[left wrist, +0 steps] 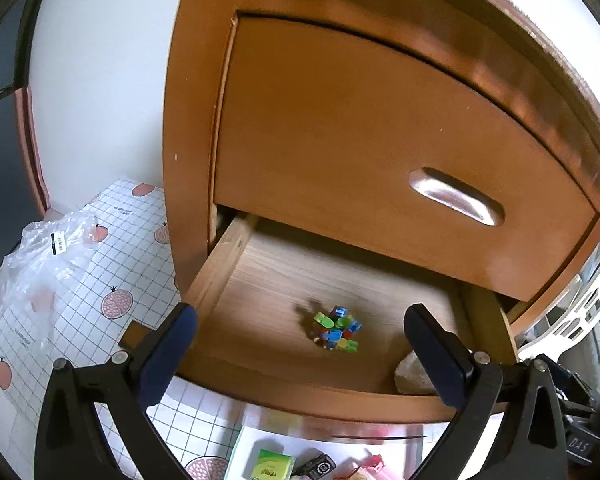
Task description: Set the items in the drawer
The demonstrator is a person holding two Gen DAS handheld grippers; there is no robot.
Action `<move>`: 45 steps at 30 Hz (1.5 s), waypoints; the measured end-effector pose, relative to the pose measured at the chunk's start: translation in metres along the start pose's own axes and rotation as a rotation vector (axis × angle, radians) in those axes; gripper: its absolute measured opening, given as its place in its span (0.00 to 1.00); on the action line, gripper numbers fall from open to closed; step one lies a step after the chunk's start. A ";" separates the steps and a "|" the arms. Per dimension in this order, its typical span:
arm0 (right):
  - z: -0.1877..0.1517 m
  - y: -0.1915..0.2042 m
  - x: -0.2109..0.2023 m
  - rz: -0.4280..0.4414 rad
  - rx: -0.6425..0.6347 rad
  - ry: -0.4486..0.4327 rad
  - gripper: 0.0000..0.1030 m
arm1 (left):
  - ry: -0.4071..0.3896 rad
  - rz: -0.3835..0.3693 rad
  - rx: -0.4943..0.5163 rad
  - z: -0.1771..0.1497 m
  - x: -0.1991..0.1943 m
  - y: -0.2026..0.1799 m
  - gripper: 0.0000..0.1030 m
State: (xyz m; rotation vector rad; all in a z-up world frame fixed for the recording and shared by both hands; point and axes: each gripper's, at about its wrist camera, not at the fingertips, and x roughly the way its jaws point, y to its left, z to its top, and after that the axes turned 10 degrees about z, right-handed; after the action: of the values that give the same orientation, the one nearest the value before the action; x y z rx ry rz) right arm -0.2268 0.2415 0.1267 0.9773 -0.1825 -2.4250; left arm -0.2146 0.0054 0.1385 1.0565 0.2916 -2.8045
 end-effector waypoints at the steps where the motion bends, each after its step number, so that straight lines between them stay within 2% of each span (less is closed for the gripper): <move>1: -0.001 0.001 -0.001 0.001 -0.004 -0.003 1.00 | -0.009 -0.006 -0.004 -0.001 -0.003 0.001 1.00; 7: -0.009 0.008 -0.014 0.020 -0.019 -0.023 1.00 | -0.077 -0.049 -0.005 -0.011 -0.025 0.007 1.00; 11: -0.027 0.015 -0.039 0.017 -0.040 -0.081 1.00 | -0.104 -0.095 -0.023 -0.027 -0.046 0.014 1.00; 15: -0.053 0.016 -0.057 0.034 -0.027 -0.103 1.00 | -0.091 -0.113 -0.045 -0.047 -0.059 0.019 1.00; 20: -0.086 0.013 -0.070 0.037 -0.004 -0.097 1.00 | -0.091 -0.138 -0.004 -0.082 -0.076 0.015 1.00; 22: -0.101 0.009 -0.068 0.040 0.017 -0.080 1.00 | -0.058 -0.143 0.008 -0.098 -0.072 0.012 1.00; 26: -0.138 -0.007 -0.052 0.018 0.075 0.000 1.00 | 0.078 -0.159 0.010 -0.132 -0.050 0.011 1.00; 34: -0.185 -0.036 -0.019 -0.030 0.136 0.127 1.00 | 0.304 -0.088 0.005 -0.185 0.003 0.018 1.00; 40: -0.211 -0.050 0.005 -0.033 0.173 0.207 1.00 | 0.405 -0.053 -0.010 -0.217 0.031 0.028 1.00; 45: -0.228 -0.052 0.024 -0.009 0.176 0.260 1.00 | 0.446 -0.003 -0.018 -0.234 0.053 0.038 1.00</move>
State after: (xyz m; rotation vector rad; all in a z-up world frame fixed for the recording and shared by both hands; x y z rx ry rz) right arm -0.1076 0.2889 -0.0705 1.3618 -0.3025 -2.2912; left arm -0.0977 0.0186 -0.0738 1.6700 0.3599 -2.5311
